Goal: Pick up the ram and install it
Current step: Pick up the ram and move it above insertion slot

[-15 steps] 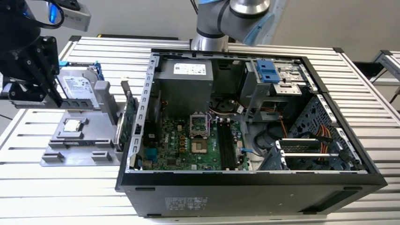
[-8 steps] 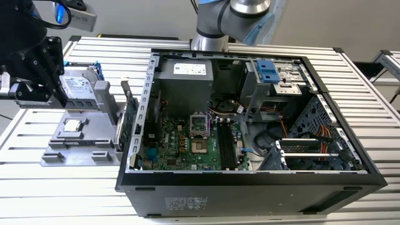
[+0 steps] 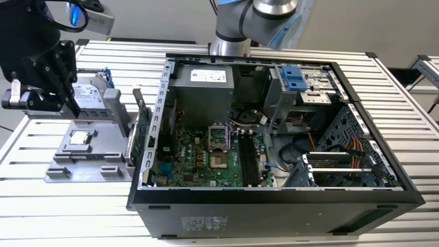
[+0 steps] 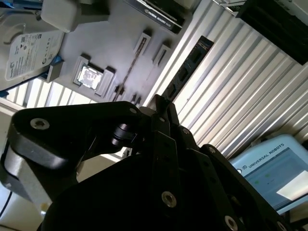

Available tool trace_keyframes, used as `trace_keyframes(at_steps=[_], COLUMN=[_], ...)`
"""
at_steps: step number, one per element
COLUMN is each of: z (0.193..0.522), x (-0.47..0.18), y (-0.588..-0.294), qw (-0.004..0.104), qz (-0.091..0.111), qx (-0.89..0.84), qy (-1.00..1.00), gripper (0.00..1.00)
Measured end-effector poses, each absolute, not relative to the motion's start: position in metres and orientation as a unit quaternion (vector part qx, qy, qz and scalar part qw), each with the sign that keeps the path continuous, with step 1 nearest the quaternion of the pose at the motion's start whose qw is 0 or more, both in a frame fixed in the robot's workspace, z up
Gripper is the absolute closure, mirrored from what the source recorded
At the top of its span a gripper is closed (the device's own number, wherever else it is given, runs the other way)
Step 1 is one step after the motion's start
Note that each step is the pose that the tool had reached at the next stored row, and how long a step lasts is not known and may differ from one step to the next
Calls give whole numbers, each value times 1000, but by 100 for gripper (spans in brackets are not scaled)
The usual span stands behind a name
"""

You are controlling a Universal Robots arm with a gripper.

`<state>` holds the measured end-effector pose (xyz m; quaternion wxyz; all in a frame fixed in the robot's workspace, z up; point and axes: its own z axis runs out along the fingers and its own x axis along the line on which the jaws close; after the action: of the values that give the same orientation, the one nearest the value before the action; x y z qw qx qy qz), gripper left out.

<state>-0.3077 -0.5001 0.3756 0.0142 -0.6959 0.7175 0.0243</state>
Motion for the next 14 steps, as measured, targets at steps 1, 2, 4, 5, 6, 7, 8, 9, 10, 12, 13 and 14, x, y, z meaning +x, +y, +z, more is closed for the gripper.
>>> trace_keyframes(at_steps=[1,2,4,5,6,7,8,9,10,12,13,14], z=[376,376,376,376,376,376,376,376,376,376,376,376], x=[-307,-306,-304,-303,-302,-301,-300,-299,-298,-296,-295,-294], y=[-500,-500,-500,-500,-500,-500,-500,-500,-500,-500,-500,-500], qw=[14,14,14,14,14,14,14,14,14,14,14,14], qz=[24,24,24,24,24,24,24,24,24,24,24,24], qx=[-696,-696,-696,-696,-696,-696,-696,-696,-696,-696,-696,-696], qy=[718,718,718,718,718,718,718,718,718,718,718,718], gripper=[100,100,100,100,100,100,100,100,100,100,100,100])
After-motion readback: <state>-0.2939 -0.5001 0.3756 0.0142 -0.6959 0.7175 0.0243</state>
